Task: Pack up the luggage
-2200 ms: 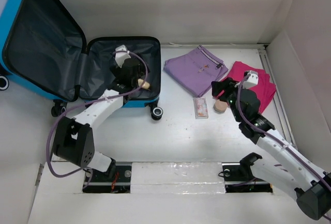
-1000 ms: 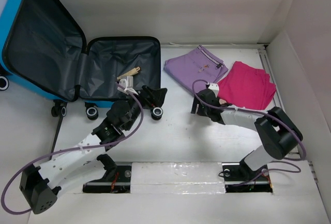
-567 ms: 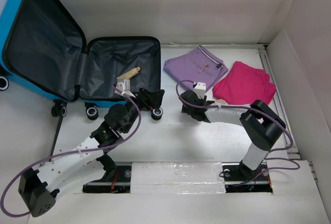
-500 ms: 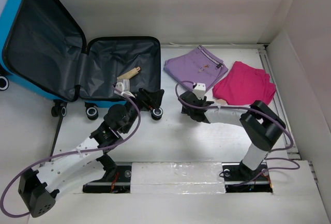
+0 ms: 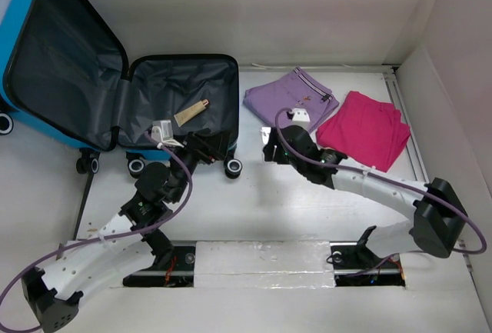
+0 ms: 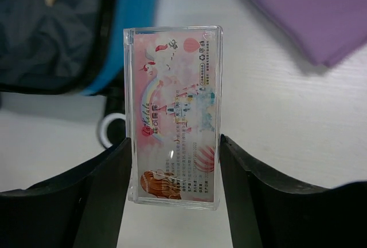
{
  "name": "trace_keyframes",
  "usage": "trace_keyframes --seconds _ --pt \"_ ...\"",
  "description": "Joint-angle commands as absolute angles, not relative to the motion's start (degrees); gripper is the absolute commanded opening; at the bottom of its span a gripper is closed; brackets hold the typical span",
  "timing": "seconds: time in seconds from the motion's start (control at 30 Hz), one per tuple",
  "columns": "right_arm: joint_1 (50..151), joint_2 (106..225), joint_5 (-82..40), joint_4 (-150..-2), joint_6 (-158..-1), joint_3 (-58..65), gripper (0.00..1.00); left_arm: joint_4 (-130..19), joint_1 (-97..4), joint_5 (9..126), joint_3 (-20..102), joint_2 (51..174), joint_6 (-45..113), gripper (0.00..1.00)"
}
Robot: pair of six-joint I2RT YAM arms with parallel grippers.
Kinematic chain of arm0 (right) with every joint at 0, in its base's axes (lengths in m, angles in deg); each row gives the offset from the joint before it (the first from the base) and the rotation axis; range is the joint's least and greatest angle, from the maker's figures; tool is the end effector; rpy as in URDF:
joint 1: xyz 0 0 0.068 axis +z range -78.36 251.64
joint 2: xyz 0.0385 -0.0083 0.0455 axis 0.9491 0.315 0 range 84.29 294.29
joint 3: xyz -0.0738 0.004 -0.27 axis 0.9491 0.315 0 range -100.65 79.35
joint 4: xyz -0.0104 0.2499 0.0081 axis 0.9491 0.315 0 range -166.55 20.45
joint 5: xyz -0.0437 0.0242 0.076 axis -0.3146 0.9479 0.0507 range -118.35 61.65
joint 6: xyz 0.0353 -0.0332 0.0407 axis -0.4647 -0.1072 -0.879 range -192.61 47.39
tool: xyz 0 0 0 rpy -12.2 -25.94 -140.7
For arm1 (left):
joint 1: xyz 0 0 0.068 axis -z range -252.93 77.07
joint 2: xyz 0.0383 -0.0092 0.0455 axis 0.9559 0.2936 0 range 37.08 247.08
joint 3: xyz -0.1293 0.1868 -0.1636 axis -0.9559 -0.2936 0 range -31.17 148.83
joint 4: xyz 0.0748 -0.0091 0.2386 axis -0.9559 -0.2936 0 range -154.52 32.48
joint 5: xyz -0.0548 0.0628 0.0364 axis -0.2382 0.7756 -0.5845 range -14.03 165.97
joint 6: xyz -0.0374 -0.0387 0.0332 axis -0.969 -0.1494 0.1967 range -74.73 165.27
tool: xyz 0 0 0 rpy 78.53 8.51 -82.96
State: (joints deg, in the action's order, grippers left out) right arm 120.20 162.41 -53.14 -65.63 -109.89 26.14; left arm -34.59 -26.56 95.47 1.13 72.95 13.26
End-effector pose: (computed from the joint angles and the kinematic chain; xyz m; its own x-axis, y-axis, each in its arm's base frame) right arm 0.2115 0.2089 0.2662 -0.5841 0.1691 -0.7939 -0.1278 0.9467 0.2957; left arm 0.1149 -0.0970 0.3575 -0.0525 -0.6692 -0.7413 0.5155 0.6176 -0.5940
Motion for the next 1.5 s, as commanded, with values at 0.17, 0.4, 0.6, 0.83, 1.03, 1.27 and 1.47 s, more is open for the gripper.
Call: trace_keyframes --seconds 0.17,0.4,0.6,0.83,1.03,1.27,1.47 --pt "121.12 182.61 -36.09 -75.14 -105.48 -3.46 0.52 -36.61 -26.78 104.09 4.52 68.81 11.8 0.93" --pt "121.12 197.84 -33.61 -75.58 -105.48 -19.35 1.0 -39.4 -26.78 105.23 5.39 69.68 11.88 0.93" --pt "115.61 184.07 -38.36 -76.19 -105.48 -7.07 1.0 -38.11 -26.78 105.76 4.78 74.23 13.19 0.93" --pt "103.84 154.93 -49.07 -75.58 -106.01 21.2 0.56 -36.09 -20.32 97.15 13.89 97.65 20.47 0.96" --pt "95.21 135.46 -54.45 -69.97 -106.01 31.44 0.78 -39.76 -16.24 85.74 30.07 125.72 24.79 0.99" --pt "87.91 129.9 -47.43 -68.81 -105.48 35.94 1.0 -43.37 -10.7 86.07 48.27 149.65 29.1 0.99" --pt "85.53 129.9 -42.58 -70.66 -104.96 38.66 1.0 -46.45 -9.29 88.36 59.96 160.72 30.41 0.99"
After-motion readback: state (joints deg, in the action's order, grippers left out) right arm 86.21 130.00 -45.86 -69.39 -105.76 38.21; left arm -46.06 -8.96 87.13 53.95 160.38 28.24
